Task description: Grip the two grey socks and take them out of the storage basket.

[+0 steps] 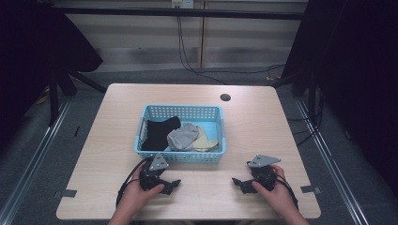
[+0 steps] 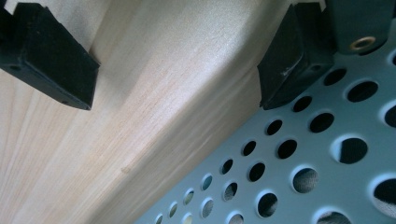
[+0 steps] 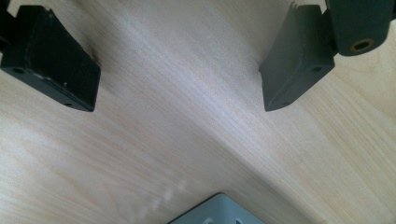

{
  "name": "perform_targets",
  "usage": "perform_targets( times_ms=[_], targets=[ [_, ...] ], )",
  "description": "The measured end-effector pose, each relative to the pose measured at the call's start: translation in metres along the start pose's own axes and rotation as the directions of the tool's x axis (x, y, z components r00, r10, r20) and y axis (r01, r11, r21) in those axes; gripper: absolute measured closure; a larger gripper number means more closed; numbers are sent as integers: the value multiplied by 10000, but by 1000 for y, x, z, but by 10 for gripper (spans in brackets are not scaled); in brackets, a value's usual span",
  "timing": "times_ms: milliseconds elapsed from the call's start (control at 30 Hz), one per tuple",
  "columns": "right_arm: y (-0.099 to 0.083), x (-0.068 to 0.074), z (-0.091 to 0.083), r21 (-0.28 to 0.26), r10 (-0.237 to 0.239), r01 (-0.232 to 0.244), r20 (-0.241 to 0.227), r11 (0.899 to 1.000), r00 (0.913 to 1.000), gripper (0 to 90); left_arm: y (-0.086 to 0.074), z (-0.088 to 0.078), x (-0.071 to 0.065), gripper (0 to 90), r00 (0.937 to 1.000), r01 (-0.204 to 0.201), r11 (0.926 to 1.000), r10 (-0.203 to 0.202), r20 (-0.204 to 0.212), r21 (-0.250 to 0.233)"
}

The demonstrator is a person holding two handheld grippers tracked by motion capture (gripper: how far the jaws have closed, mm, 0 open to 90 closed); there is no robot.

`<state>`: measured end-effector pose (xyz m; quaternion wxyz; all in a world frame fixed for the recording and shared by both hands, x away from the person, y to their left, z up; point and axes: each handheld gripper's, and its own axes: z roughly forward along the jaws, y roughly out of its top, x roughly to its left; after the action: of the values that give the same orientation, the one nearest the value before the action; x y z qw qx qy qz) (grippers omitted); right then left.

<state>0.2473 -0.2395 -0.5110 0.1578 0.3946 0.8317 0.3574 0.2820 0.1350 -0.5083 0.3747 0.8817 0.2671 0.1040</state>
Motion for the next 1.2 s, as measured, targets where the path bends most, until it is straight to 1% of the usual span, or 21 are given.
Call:
perform_targets(
  times_ms=[167, 233, 300, 333, 367, 400, 433, 467, 500, 533, 567, 700, 733, 800, 833, 867, 933, 1000, 1067, 1167, 1200],
  targets=[
    [0, 0, 0, 21, 90, -90, 37, 10000, 10000, 113, 0, 0, -1, 111, 10000, 66, 10000, -66, 23, 1],
    [0, 0, 0, 31, 111, -112, 62, 9999, 9999, 113, 1, -1, 0, 114, 10000, 41, 9999, -42, 87, 116],
    [0, 0, 0, 29, 109, -109, 63, 9999, 9999, 114, 4, -3, 0, 128, 9998, 136, 9992, -140, 110, 378],
    [0, 0, 0, 26, 112, -112, 61, 9999, 9999, 114, 5, -4, 1, 153, 9996, 222, 9987, -229, 153, 468],
    [0, 1, 0, 30, 132, -132, 63, 9999, 9999, 114, 8, -5, 1, 167, 9979, 553, 9963, -574, 306, 657],
    [0, 1, 0, 30, 132, -132, 63, 9999, 9999, 114, 8, -5, 1, 167, 9979, 553, 9963, -574, 306, 657],
    [0, 1, 0, 34, 129, -130, 62, 9999, 9999, 114, 10, -5, 1, 167, 9978, 555, 9954, -582, 321, 776],
    [0, 1, 0, 23, 150, -150, 80, 9999, 9999, 114, 13, -6, 0, 169, 9987, 391, 9935, -425, 291, 1064],
    [0, 1, 0, 23, 150, -150, 80, 9999, 9999, 114, 13, -6, 0, 169, 9987, 391, 9935, -425, 291, 1064],
    [0, 1, -1, 60, 245, -246, 112, 9997, 9996, 114, 15, -8, 1, 169, 9990, 325, 9913, -361, 255, 1276],
    [0, 1, -1, 26, 190, -190, 108, 9998, 9998, 114, 17, -10, 1, 169, 9991, 314, 9893, -351, 239, 1425],
    [-2, 1, -2, 25, 183, -184, 172, 9998, 9997, 116, 26, -22, 4, 169, 9987, 439, 9871, -474, 190, 1540],
    [-2, 1, -2, 32, 203, -204, 168, 9998, 9997, 117, 28, -25, 3, 169, 9991, 417, 9848, -431, 45, 1685],
    [-3, 1, -3, 10, 226, -226, 154, 9997, 9996, 117, 32, -32, 4, 165, 9979, 537, 9813, -593, 247, 1850],
    [-3, 1, -3, -15, 159, -159, 155, 9999, 9998, 117, 32, -32, 4, 161, 9979, 537, 9813, -593, 247, 1850],
    [-4, 2, -4, 43, 298, -298, 160, 9995, 9994, 117, 36, -38, 4, 163, 9964, 631, 9806, -726, 448, 1858],
    [-4, 2, -5, 41, 292, -292, 171, 9996, 9994, 117, 38, -40, 4, 166, 9965, 593, 9788, -694, 455, 1958],
    [-4, 2, -5, 59, 290, -291, 192, 9996, 9994, 117, 42, -45, 5, 166, 9977, 520, 9724, -605, 306, 2276],
    [-4, 2, -5, 22, 248, -248, 158, 9997, 9996, 117, 47, -52, 7, 166, 9962, 727, 9683, -818, 284, 2392],
    [-5, 2, -5, 20, 213, -213, 183, 9998, 9996, 117, 57, -63, 11, 166, 9950, 748, 9692, -880, 465, 2347],
    [-5, 2, -5, -7, 203, -203, 173, 9998, 9996, 118, 65, -68, 13, 175, 9936, 796, 9620, -978, 573, 2613]
  ],
)
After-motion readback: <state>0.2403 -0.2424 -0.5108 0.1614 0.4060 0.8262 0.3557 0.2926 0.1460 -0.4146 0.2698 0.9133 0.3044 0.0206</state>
